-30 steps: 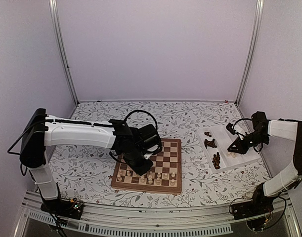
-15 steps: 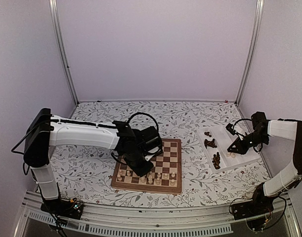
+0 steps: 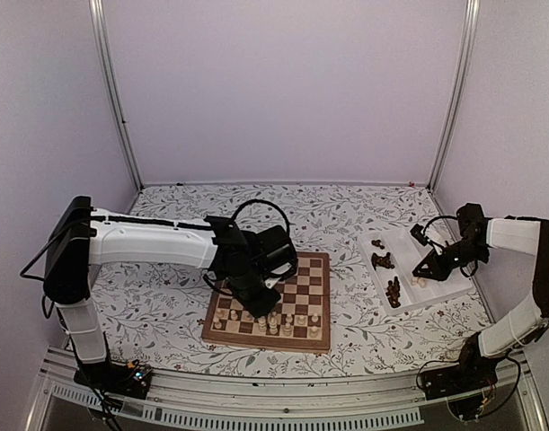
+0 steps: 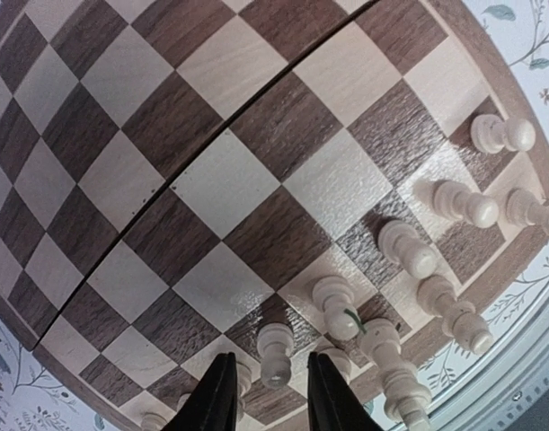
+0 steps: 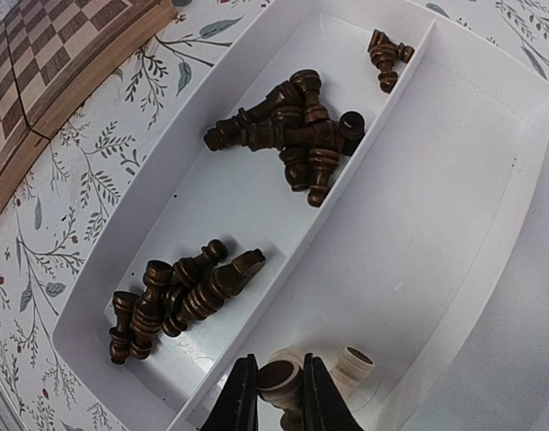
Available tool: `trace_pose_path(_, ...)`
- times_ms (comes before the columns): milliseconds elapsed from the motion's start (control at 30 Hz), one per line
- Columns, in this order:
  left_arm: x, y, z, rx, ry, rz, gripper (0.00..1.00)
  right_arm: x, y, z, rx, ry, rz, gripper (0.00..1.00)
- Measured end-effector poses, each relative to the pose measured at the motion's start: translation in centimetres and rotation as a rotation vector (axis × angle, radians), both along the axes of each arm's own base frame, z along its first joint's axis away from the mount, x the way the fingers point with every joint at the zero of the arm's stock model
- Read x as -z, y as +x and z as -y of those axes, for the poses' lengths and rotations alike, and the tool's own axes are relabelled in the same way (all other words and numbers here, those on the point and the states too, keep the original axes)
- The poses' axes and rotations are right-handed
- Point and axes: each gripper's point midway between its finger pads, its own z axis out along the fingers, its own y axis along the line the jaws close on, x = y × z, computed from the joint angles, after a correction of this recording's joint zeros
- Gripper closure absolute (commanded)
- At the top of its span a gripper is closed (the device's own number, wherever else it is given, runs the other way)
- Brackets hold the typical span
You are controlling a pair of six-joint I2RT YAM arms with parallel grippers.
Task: Set up the chess pieces on the board
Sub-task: Place the chess piece on the chessboard.
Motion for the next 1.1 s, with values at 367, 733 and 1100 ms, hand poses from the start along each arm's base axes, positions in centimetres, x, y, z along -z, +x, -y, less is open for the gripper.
trace_pose_path(367, -2.4, 1.6, -0.8, -0.03, -0.008, 0.065, 0.71, -3.8, 1.0, -0.3, 0.007, 0.029, 0.043, 0.86)
trace_pose_path(733, -10.9, 3.2, 9.4, -0.024, -0.413, 0.334, 0.66, -11.4, 0.8, -2.6, 0.022, 0.207, 0.112, 0.87)
trace_pose_path(1100, -16.2, 4.4, 23.7, 0.107, -1.01, 0.466, 0.5, -16.8, -2.5, -6.3, -0.106, 0.51, 0.031, 0.87)
